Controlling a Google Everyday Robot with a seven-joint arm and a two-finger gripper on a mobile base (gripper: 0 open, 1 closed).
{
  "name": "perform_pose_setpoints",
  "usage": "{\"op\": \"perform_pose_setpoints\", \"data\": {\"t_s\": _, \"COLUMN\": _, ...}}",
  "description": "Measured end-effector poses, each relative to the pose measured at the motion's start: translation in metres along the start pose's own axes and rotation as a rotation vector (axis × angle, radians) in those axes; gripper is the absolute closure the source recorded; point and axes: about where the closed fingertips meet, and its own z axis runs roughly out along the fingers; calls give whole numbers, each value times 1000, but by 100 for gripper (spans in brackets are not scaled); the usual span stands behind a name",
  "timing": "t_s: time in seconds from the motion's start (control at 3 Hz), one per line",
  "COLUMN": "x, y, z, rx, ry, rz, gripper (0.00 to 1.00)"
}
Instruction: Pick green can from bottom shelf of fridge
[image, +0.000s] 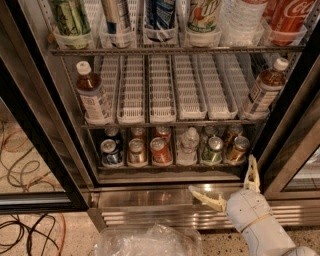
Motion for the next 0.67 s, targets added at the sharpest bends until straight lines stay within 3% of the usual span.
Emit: {"op": "perform_pose_setpoints", "data": {"t_s": 0.67, "x": 42, "y": -29, "z": 17, "rx": 141, "ry": -8, "rz": 0, "gripper": 0}}
